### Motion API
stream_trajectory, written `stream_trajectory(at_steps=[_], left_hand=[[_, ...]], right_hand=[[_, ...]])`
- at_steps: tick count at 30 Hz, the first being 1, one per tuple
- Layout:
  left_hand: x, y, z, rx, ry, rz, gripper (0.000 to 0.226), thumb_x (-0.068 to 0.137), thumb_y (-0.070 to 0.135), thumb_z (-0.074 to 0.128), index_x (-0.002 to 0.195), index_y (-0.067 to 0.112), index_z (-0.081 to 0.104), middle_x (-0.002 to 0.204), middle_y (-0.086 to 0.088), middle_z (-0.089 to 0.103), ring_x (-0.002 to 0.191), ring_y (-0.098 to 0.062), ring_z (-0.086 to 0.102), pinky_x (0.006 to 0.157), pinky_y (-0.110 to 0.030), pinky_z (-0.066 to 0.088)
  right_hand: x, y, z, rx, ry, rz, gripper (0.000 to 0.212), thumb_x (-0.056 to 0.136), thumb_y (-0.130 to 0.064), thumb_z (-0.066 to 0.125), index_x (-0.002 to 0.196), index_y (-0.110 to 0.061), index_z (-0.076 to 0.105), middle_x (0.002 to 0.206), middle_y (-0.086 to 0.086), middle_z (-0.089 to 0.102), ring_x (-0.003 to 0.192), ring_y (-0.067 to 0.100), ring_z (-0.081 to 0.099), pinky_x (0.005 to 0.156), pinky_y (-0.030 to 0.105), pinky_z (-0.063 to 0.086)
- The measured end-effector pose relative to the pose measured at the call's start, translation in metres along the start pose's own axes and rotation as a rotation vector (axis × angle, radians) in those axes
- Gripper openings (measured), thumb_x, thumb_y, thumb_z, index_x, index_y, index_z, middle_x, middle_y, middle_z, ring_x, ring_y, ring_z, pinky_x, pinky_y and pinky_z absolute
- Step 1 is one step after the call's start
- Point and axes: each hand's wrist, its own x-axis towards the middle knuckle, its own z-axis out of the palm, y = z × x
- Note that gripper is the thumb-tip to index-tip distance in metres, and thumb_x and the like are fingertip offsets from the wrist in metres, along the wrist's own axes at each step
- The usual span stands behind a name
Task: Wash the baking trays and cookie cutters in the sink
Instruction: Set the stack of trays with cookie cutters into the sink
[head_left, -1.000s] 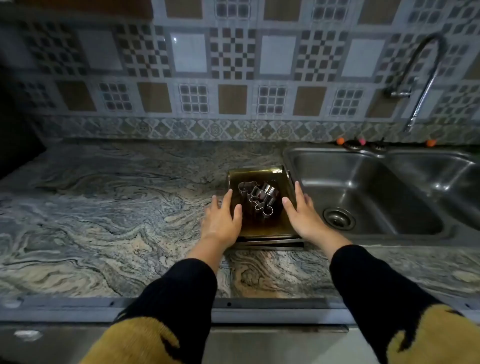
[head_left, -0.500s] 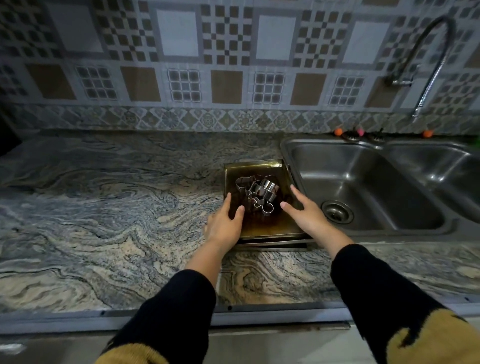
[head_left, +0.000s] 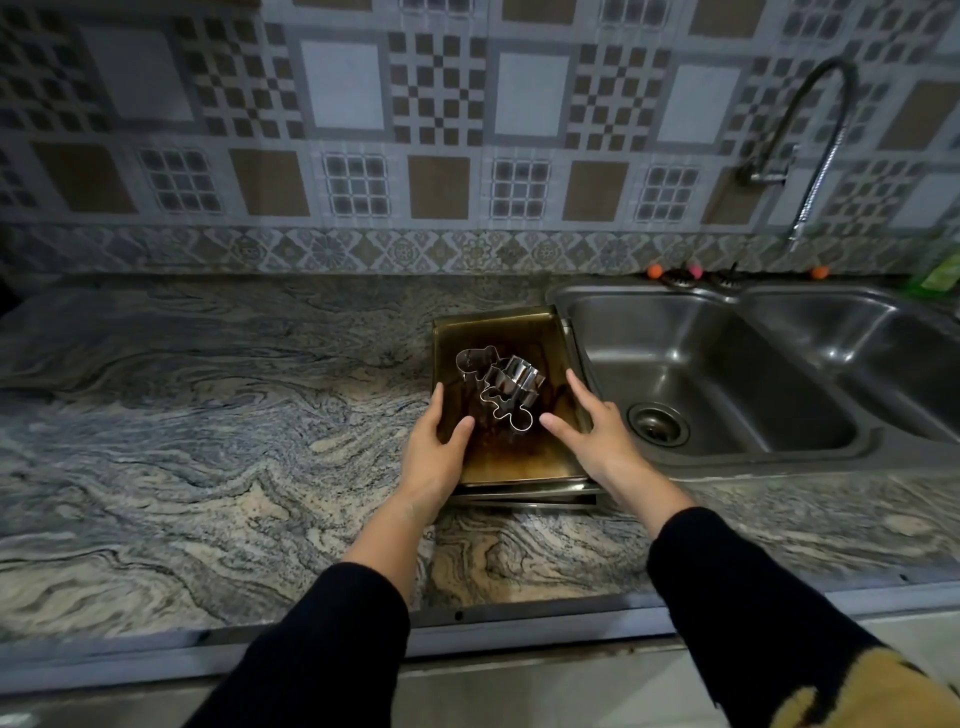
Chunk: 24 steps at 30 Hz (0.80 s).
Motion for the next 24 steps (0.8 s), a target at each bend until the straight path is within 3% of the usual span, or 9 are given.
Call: stream_trajectory(at_steps=[6, 11, 24], left_hand=[[-0.007, 0.012, 0.017, 0.074, 0.009, 0.058, 0.074, 0.092, 0.019, 0.063, 0.152, 0.028, 0.021, 0.151, -0.001, 0.037, 0.138, -0.017, 0.036, 0.115, -0.041, 0.031], [-0.008, 0.034, 0.06, 0.09, -0.037, 0.102, 0.076, 0.09, 0.018, 0.065, 0.151, 0.027, 0.021, 0.15, -0.002, 0.039, 0.137, -0.016, 0.037, 0.115, -0.037, 0.032], [-0.015, 0.093, 0.269, 0.082, -0.145, 0.167, 0.077, 0.09, 0.017, 0.065, 0.151, 0.03, 0.019, 0.149, 0.001, 0.041, 0.135, -0.015, 0.04, 0.114, -0.035, 0.033]], right_hand=[[-0.009, 0.009, -0.019, -0.044, 0.074, -0.034, 0.078, 0.085, -0.028, 0.069, 0.146, -0.046, 0.023, 0.141, 0.005, 0.033, 0.132, 0.023, 0.035, 0.108, 0.037, 0.032], [-0.012, 0.024, -0.063, -0.023, 0.147, -0.002, 0.08, 0.083, -0.029, 0.071, 0.145, -0.048, 0.024, 0.138, 0.005, 0.034, 0.13, 0.025, 0.038, 0.109, 0.047, 0.036], [0.003, 0.111, -0.256, -0.046, 0.276, 0.023, 0.082, 0.084, -0.03, 0.07, 0.147, -0.045, 0.02, 0.136, 0.007, 0.036, 0.129, 0.024, 0.038, 0.11, 0.041, 0.034]])
